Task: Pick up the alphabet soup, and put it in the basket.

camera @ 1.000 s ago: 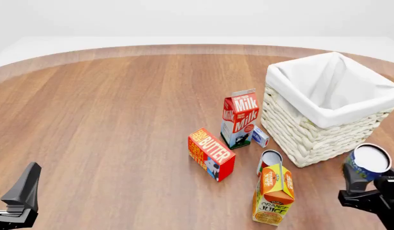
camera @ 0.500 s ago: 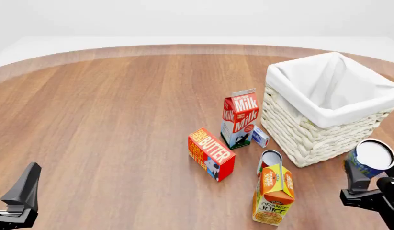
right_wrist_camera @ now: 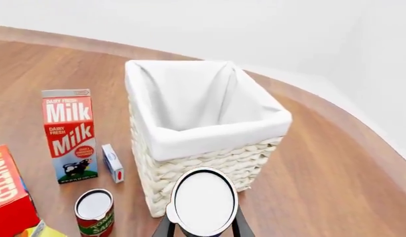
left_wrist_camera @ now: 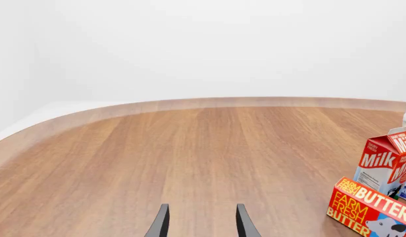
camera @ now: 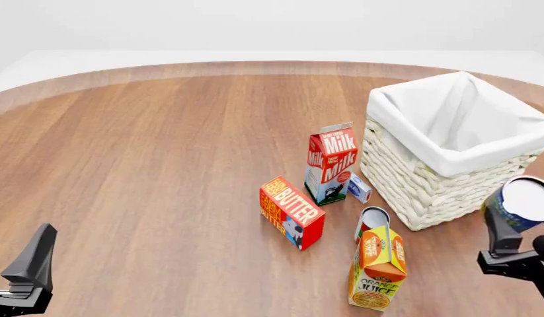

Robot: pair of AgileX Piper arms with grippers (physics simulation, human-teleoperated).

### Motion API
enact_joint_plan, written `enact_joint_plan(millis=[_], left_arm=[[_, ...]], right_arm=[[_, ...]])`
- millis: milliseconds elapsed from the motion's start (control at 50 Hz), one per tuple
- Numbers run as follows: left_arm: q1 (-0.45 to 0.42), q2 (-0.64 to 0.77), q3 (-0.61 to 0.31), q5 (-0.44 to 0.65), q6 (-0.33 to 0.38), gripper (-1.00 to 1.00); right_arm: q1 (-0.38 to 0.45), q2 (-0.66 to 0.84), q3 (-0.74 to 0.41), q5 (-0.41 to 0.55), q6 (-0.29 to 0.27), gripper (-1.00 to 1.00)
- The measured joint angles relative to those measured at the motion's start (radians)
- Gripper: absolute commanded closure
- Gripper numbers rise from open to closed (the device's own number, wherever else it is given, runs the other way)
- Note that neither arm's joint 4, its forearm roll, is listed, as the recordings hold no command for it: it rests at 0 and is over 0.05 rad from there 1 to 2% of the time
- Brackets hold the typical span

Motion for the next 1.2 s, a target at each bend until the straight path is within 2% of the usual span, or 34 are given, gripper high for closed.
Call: enact_joint_plan(millis=[520,1200], left_arm=[[0.0,0.0,0.0,0.0,0.0,-1.0],[0.0,0.0,0.0,0.0,0.0,-1.0]], right_arm=[[0.012,-0.02,-0.105,0.058,-0.01,1.0],[0.041,0.072,-0.248,0.035,-0.016,1.0]])
